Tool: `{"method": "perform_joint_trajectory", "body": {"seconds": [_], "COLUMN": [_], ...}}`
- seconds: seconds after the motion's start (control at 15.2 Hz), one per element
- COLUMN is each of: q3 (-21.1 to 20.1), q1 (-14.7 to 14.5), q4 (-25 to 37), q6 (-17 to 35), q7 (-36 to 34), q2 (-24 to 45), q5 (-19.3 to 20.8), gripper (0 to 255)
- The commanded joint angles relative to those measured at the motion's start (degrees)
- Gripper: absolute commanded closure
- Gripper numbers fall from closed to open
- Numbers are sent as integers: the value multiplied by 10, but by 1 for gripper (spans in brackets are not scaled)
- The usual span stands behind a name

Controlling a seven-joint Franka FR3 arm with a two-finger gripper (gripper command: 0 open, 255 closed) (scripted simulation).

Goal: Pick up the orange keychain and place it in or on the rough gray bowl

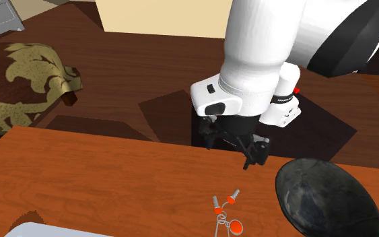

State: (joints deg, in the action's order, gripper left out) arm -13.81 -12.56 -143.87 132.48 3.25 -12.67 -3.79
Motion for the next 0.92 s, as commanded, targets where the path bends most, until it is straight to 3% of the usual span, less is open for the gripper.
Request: {"method": "perform_joint_trajectory", "body": {"seconds": [0.0, 0.33, 0.86], "q3": [-11, -35, -30], "q1": [-5, -20, -22], "q4": [8, 32, 24], "q6": [30, 92, 152], "q7": [-4, -29, -50], "q2": [40, 133, 187], "q5": [8, 42, 73], "gripper": [0, 0, 0]}}
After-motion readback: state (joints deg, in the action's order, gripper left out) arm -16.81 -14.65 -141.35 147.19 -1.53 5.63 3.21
